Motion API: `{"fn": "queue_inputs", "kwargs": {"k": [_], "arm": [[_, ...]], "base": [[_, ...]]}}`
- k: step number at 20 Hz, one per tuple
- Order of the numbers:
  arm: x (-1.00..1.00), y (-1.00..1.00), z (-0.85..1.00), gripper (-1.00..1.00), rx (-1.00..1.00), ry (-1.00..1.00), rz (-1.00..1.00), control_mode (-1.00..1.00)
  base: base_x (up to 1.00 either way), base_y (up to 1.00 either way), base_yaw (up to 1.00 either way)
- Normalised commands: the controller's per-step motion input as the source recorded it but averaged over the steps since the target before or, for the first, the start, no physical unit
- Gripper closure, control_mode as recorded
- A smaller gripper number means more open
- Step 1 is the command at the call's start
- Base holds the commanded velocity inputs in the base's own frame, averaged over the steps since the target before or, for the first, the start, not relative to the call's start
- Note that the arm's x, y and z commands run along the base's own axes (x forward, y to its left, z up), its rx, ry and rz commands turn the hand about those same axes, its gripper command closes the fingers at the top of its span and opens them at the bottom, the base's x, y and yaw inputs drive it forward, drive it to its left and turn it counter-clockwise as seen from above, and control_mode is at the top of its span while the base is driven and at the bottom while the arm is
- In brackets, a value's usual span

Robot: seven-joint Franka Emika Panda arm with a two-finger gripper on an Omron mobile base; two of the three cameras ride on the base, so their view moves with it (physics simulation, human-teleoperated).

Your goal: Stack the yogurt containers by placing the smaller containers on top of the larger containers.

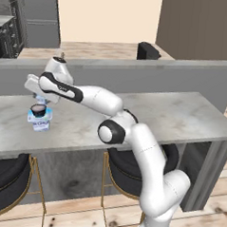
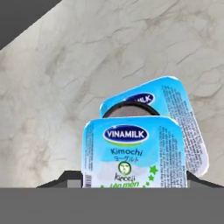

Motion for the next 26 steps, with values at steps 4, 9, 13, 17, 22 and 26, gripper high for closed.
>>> {"fn": "queue_inputs", "kwargs": {"k": [4,9,13,17,22,26], "arm": [[0.19,0.12,0.0,1.0,0.0,-0.13,-0.01,-1.0],[0.17,0.0,0.0,1.0,0.0,-0.08,0.0,-1.0],[0.07,0.0,0.0,1.0,0.0,-0.05,0.0,-1.0],[0.0,0.0,0.0,1.0,0.0,-0.01,0.0,-1.0],[0.0,0.0,-0.04,1.0,0.01,0.0,0.0,-1.0],[0.0,0.0,-0.13,1.0,0.0,0.0,0.0,-1.0]], "base": [[0.0,0.0,0.0],[0.0,0.0,0.0],[0.0,0.0,0.0],[0.0,0.0,0.0],[0.0,0.0,0.0],[0.0,0.0,0.0]]}}
